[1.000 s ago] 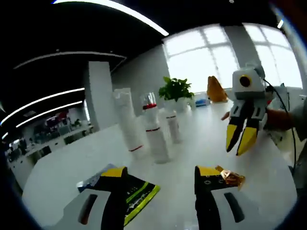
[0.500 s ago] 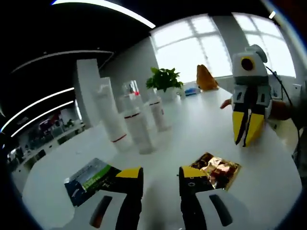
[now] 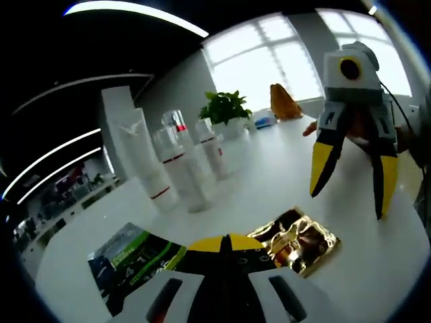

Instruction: Arrange the skincare products in the storage area until every visible bottle or jar stands upright without overlapping.

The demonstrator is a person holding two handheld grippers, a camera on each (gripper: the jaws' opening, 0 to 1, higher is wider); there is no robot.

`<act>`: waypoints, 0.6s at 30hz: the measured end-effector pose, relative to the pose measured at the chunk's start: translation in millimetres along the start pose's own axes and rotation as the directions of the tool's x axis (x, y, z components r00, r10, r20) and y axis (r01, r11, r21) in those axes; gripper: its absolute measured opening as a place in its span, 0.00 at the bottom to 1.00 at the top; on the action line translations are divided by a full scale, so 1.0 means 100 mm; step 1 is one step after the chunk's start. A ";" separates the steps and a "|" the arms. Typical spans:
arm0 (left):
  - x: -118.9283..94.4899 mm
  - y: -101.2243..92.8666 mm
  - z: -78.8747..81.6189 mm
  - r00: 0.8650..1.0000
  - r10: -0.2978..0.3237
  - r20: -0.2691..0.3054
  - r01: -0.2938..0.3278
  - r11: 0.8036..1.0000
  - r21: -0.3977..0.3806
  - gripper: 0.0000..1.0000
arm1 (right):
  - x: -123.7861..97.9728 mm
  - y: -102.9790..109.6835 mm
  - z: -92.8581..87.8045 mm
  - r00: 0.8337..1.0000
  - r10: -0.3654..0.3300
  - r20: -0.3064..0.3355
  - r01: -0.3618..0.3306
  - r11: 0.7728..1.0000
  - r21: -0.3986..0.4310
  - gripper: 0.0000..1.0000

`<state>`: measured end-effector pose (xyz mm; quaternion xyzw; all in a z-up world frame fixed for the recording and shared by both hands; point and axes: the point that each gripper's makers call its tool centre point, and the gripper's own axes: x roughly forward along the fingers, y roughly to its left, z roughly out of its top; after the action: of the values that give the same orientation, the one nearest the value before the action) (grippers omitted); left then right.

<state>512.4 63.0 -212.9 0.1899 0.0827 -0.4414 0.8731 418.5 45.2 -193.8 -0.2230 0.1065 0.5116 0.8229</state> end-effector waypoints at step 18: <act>-0.08 -0.12 -0.02 1.000 -0.006 -0.001 0.006 0.999 -0.037 0.00 | 0.17 -0.12 0.05 0.982 -0.176 -0.071 0.141 0.926 -0.349 0.30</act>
<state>498.5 63.3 -215.1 0.1739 0.0921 -0.4422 0.8750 436.6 57.1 -193.2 -0.3963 0.0388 0.4421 0.8037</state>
